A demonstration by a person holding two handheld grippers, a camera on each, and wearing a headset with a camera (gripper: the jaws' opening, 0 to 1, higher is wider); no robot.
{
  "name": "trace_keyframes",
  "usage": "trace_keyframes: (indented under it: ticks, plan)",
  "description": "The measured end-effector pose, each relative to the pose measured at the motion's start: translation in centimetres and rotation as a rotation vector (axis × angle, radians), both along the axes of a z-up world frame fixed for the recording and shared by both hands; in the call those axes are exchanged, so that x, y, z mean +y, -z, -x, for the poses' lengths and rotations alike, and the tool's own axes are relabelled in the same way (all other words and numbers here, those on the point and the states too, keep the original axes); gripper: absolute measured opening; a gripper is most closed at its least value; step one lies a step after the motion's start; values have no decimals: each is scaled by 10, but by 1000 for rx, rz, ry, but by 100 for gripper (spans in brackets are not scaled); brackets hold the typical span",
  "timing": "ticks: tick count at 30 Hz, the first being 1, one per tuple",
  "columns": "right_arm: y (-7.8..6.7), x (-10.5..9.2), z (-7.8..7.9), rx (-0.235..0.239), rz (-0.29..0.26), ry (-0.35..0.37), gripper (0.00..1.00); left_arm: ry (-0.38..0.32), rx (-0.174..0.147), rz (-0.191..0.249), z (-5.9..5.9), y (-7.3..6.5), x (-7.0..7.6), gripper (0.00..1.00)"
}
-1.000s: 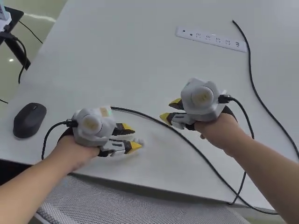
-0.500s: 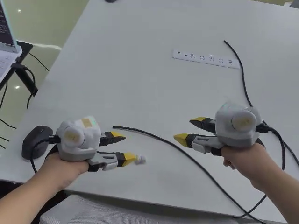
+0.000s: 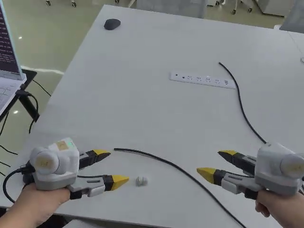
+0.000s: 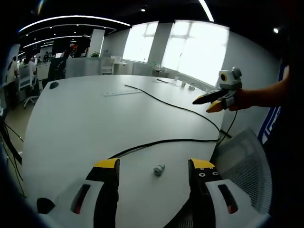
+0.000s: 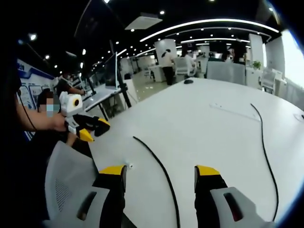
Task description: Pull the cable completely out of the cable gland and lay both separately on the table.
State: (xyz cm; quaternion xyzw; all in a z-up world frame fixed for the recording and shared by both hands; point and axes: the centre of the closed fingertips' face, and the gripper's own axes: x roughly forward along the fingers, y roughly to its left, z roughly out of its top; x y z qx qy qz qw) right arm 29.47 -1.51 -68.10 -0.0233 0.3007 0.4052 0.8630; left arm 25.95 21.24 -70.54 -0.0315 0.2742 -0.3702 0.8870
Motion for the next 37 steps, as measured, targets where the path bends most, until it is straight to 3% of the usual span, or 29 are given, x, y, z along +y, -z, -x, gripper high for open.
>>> trace_keyframes:
  ticks: [4, 8, 12, 20, 25, 29, 37]
  plan:
    - [2, -7, 13, 7, -1, 6, 61, -15, 13, -10, 8, 5, 11, 60]
    - [4, -12, 24, 17, -15, 8, 66, -44, 12, -23, 12, 5, 21, 67]
    - [11, -13, 38, 28, 5, -12, 70, -65, 23, -20, 17, 6, 26, 69]
    - [18, -14, 57, 55, -10, -12, 86, -82, 31, -16, 28, 1, 24, 78]
    - [23, -17, 63, 80, -27, -2, 92, -87, 24, -41, 34, 2, 26, 79]
    - [24, -15, 69, 57, 0, -25, 96, -90, 39, -39, 34, 5, 27, 82]
    - [24, -15, 72, 71, 0, -21, 99, -75, 38, -47, 33, 2, 23, 88]
